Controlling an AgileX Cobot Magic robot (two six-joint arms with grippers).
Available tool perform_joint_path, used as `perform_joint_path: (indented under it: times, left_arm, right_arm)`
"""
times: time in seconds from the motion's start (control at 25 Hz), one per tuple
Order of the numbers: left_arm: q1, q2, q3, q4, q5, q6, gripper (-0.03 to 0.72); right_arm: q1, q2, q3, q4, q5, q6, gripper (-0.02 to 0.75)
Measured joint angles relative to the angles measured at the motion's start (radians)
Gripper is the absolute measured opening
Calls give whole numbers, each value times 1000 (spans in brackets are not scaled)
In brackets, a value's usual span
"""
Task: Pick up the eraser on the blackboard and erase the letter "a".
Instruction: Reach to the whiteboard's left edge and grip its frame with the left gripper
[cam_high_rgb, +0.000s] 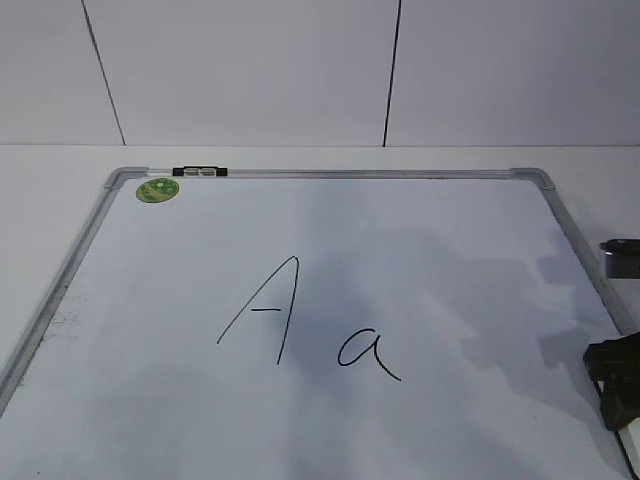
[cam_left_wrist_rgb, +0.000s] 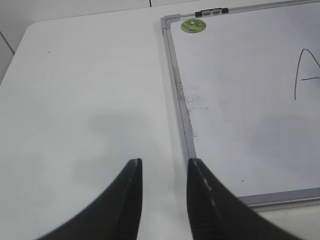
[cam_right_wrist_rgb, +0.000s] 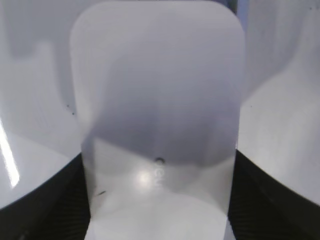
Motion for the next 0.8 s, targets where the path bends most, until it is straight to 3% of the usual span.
perform_joint_path:
  times: [0.8]
  left_arm:
    - [0, 0, 0, 0, 0, 2, 235]
  right_arm:
    - [0, 0, 0, -1, 0, -2, 561]
